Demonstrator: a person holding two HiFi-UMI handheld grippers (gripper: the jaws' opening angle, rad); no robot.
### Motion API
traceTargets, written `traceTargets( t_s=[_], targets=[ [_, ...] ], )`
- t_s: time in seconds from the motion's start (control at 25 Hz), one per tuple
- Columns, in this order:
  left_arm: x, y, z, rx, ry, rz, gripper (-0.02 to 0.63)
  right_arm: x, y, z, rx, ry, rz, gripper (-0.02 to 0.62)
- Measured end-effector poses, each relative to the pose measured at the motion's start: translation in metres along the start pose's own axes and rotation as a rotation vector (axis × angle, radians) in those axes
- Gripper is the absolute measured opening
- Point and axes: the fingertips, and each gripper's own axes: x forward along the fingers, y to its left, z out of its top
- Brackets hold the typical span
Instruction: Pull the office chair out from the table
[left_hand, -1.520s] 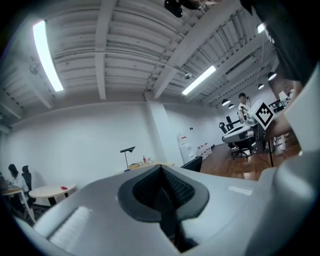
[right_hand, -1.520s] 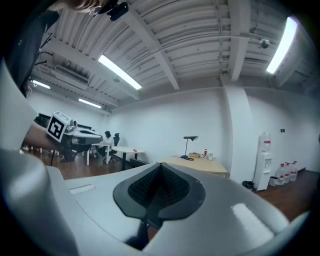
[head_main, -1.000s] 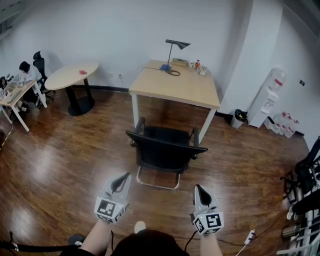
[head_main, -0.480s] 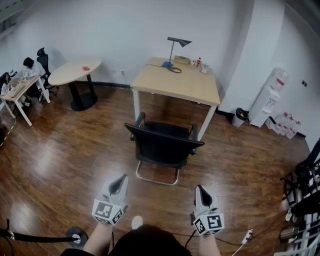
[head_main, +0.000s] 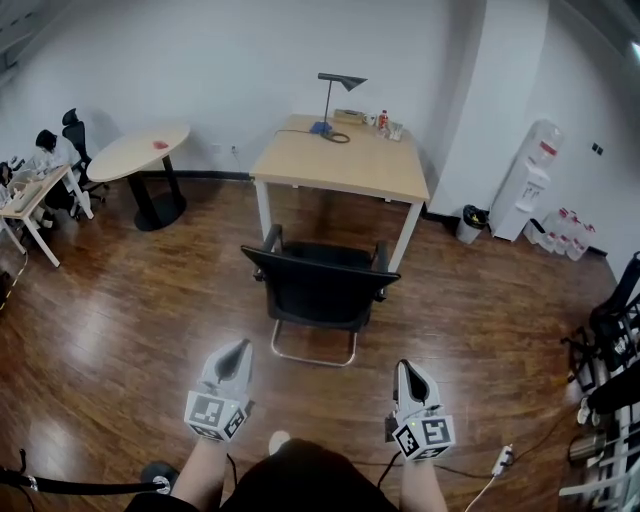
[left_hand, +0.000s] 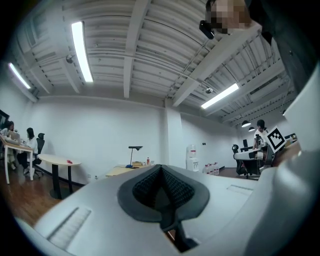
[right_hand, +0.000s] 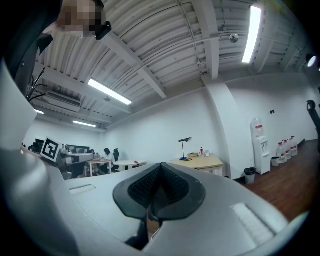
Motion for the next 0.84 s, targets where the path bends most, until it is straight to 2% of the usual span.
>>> traceTargets(
  t_s=[0.4, 0.84],
  targets=[
    [-0.005, -0.013, 0.012, -0.008, -0.017, -0.018, 0.002, -0.004, 0.009, -0.002, -0.003, 0.002, 0.035, 0.011],
    [-0.013, -0.018, -0.005, -0.029, 0.017, -0.003, 0.002, -0.006, 0.004, -0.008, 0.013, 0.015, 0.034, 0.011]
  ],
)
